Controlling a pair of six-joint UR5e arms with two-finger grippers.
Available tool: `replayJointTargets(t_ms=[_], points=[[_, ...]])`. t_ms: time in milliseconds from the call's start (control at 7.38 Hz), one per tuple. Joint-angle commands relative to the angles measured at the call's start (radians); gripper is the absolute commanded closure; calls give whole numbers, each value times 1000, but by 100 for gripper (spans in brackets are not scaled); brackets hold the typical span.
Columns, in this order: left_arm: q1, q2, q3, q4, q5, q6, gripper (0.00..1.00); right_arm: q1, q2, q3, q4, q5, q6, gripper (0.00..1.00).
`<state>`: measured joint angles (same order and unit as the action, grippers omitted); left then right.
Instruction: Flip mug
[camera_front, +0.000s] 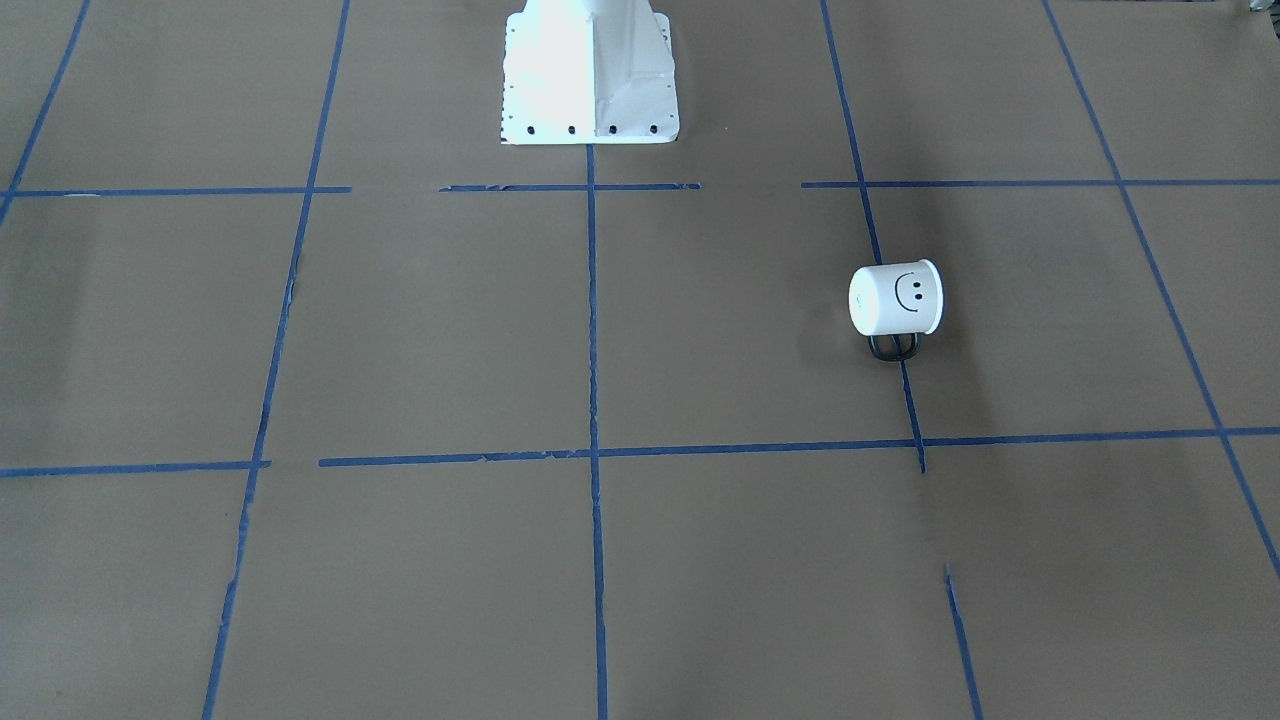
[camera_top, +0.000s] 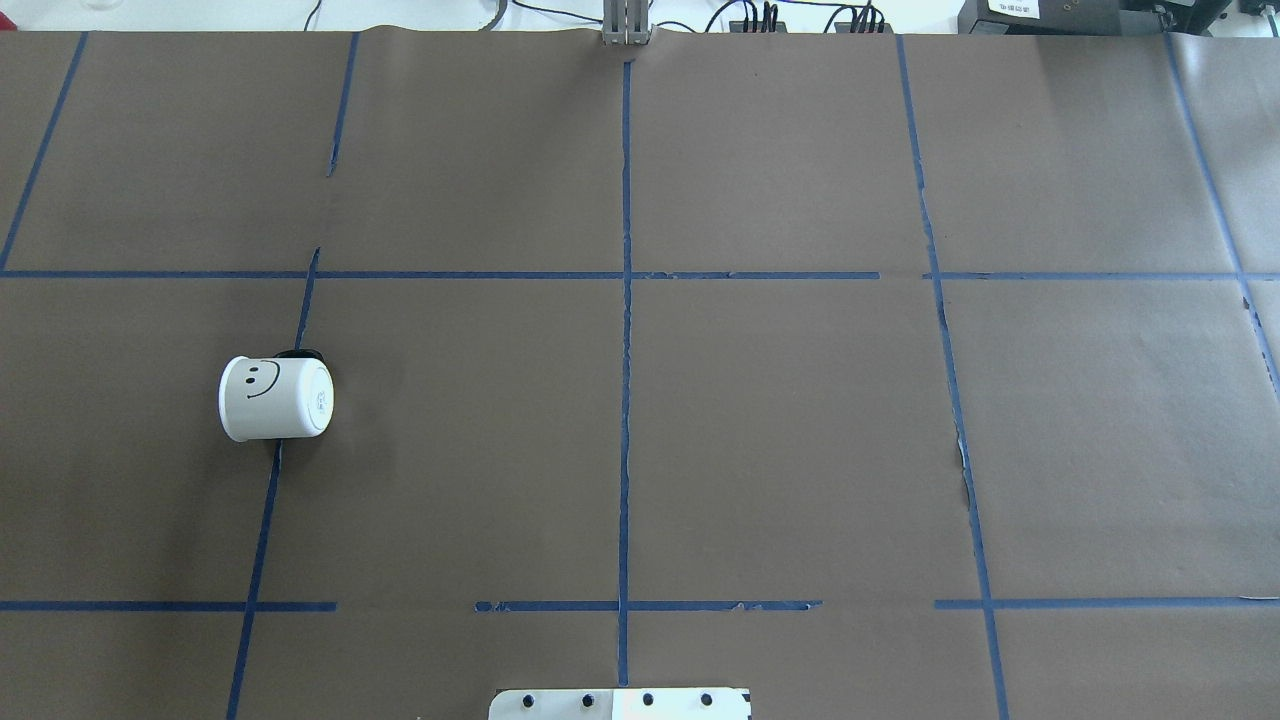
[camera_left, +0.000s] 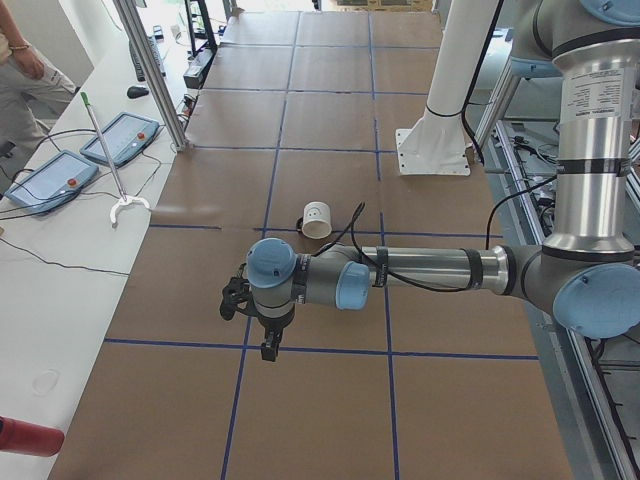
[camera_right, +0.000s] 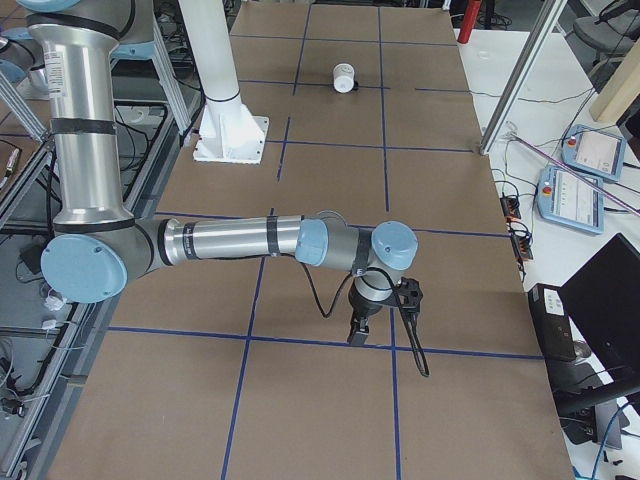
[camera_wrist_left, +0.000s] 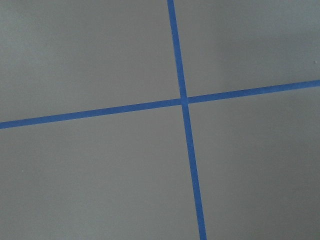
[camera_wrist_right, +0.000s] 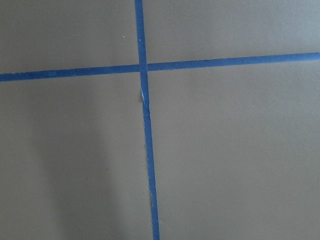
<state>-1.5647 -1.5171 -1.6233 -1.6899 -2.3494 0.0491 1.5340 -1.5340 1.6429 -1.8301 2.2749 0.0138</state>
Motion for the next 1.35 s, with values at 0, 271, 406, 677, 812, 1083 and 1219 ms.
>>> replayJointTargets(t_ms=[0, 271, 406, 677, 812, 1083, 1219], points=[[0, -2, -9, -7, -2, 3, 0, 0, -2, 0, 0, 0, 0, 0], [6, -23, -10, -17, -4, 5, 0, 0, -2, 0, 0, 0, 0, 0], [12, -26, -10, -106, -33, 12, 0, 0, -2, 0, 0, 0, 0, 0], [84, -15, -1, -263, -91, -141, 0, 0, -2, 0, 0, 0, 0, 0], [201, -24, -10, -349, -82, -390, 0, 0, 0, 0, 0, 0, 0, 0], [392, -17, 6, -697, 97, -852, 0, 0, 0, 0, 0, 0, 0, 0], [461, 0, 2, -781, 163, -987, 0, 0, 0, 0, 0, 0, 0, 0]])
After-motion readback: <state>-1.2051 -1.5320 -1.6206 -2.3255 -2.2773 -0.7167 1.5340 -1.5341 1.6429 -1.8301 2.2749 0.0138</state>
